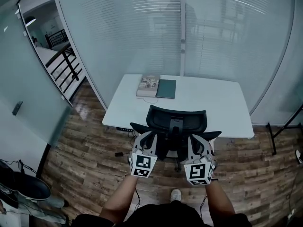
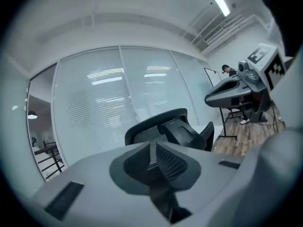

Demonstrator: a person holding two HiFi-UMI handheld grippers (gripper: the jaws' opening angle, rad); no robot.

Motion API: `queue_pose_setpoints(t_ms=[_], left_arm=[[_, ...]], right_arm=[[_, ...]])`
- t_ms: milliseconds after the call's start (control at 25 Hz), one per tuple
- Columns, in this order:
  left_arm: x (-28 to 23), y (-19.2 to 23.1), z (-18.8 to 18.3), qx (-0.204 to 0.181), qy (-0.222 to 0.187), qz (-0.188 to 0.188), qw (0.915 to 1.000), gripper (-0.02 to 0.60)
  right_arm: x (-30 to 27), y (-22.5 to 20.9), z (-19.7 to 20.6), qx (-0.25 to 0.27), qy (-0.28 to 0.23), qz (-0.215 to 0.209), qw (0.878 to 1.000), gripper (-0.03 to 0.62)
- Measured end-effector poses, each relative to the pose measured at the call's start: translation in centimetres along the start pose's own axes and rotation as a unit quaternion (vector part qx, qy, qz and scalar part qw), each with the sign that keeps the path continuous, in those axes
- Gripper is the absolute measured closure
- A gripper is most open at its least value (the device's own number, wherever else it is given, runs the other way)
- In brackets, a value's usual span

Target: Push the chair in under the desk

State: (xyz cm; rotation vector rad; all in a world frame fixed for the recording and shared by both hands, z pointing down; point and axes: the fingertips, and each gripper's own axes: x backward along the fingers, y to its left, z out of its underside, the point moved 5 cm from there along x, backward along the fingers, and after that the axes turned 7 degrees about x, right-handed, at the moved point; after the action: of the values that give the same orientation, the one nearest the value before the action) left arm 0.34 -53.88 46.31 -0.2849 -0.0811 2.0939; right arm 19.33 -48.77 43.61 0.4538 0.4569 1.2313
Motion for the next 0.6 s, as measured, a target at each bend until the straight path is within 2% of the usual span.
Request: queue_pose_setpoints(t_ms=[80, 320, 600], left_arm=[[0.7, -0.1, -0.3, 0.027, -0.009, -0.001, 0.9996, 0.566], [2.1, -1.0, -0.7, 0.068, -0.029, 0.011, 0.9972, 0.566], [2.4, -1.6, -0.4, 0.053, -0.024, 0.004, 0.9983, 0.565]], right_arm=[[0.5, -0.3, -0.3, -0.026, -0.009, 0.006, 1.0, 0.589], [2.4, -1.4, -0.4, -0.087, -0.016, 0.025, 0.996, 0.591], [3.6, -2.0, 0.2, -0.112, -0.017, 0.033, 0.993, 0.591]])
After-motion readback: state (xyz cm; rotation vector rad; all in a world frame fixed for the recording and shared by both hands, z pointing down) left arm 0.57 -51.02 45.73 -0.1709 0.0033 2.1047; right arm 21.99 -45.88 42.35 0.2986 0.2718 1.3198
